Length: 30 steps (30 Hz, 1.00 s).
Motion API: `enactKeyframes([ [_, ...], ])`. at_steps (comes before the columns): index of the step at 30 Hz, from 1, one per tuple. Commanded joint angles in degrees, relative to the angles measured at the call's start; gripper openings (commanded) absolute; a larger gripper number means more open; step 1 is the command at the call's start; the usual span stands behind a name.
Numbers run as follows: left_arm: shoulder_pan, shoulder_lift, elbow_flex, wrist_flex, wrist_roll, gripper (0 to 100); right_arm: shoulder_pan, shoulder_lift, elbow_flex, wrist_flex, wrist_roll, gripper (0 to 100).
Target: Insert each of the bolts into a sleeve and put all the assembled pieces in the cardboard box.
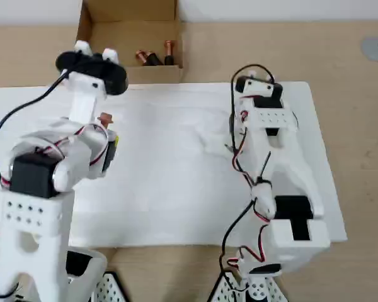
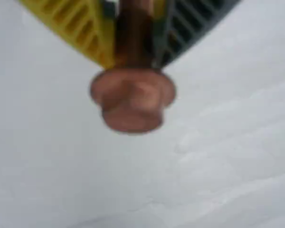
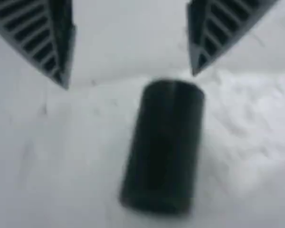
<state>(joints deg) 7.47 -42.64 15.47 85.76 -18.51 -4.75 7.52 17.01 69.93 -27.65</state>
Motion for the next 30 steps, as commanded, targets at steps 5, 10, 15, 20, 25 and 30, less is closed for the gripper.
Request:
enactKeyframes([
  [5, 0.7, -7.4, 5.4, -1.2, -1.6, 1, 0.8, 6.5, -10.5, -0.4, 0.7, 19.9],
  [10, 0.7, -8.7, 6.8, -1.2, -1.6, 1, 0.8, 13.6, -16.6, -0.4, 0.7, 19.9],
  [15, 0.7, -8.7, 6.7, -1.2, -1.6, 1, 0.8, 20.6, -23.1, 0.0, 0.7, 19.9],
  [20, 0.7, -8.7, 6.7, -1.2, -1.6, 1, 0.9, 23.9, -24.8, 2.0, 0.7, 19.8],
  [25, 0.7, -8.7, 6.4, -1.2, -2.2, 1, 0.6, 23.9, -24.9, 6.9, 0.7, 9.9],
  [30, 0.7, -8.7, 6.2, -1.2, -2.7, 1, 0.6, 23.9, -24.9, 11.9, 0.8, 8.3],
])
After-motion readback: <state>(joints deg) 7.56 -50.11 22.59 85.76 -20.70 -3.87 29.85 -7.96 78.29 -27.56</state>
